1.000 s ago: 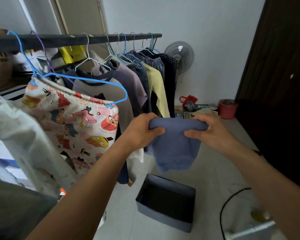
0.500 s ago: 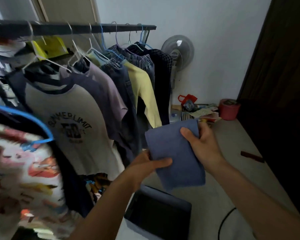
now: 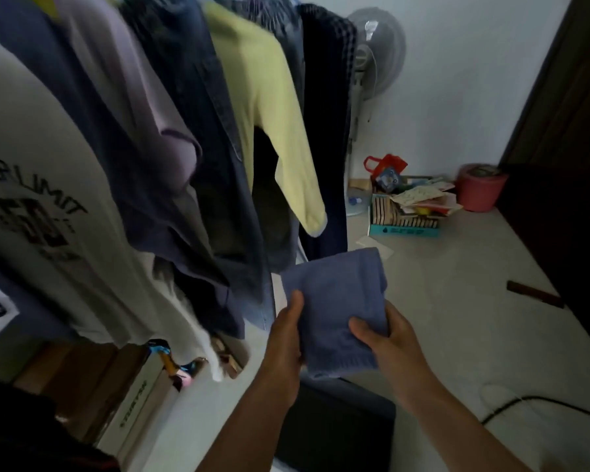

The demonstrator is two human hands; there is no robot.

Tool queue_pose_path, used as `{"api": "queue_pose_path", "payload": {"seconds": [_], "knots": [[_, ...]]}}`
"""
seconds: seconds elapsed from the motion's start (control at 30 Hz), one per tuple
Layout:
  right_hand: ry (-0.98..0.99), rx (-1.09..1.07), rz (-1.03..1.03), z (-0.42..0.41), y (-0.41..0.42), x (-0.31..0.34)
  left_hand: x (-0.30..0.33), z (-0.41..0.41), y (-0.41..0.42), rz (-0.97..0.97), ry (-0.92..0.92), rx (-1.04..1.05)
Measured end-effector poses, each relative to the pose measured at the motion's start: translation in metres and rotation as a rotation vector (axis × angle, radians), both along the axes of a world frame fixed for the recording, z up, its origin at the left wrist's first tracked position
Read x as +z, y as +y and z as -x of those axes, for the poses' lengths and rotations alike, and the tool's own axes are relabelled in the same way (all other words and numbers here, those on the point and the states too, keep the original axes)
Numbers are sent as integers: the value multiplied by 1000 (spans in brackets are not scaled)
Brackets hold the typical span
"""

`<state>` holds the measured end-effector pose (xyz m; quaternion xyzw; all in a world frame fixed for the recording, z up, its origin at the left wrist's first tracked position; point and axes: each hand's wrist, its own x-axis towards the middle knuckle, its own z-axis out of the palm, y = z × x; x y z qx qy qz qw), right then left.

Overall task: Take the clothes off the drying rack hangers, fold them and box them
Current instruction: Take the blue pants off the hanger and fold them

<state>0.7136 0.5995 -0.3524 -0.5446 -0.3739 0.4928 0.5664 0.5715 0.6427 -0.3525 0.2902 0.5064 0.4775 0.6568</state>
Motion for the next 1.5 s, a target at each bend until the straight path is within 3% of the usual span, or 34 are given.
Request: {"api": "queue_pose_path", "payload": {"seconds": [0.1, 0.13, 0.3, 0.47, 0.6, 0.7, 0.87, 1.13, 1.33, 1.4, 1.5], "knots": [[23, 0, 43, 21, 6, -58, -64, -3, 2, -91, 427, 84], [23, -32, 41, 26, 8, -81, -87, -1, 1, -132, 474, 121], [83, -160, 41, 39, 6, -197, -188, 13, 1, -249, 420, 186], [154, -49, 111, 41, 7, -307, -300, 26, 5, -240, 431, 36], [121, -45, 204, 34, 7, -402, -386, 38, 2, -143, 664, -278], [148, -61, 251, 34, 2, -467, -446, 47, -1, -68, 503, -312], [217, -68, 321, 26, -6, -551, -530, 45, 4, 79, 504, -370], [269, -94, 441, 14, -3, -622, -601, 30, 12, 104, 690, -429], [126, -291, 593, -26, -29, -651, -632, 3, -16, 103, 795, -512], [69, -349, 600, -48, -43, -648, -635, -16, -30, 144, 741, -549], [2, -425, 600, -82, -66, -642, -641, -46, -55, 273, 461, -574]]}}
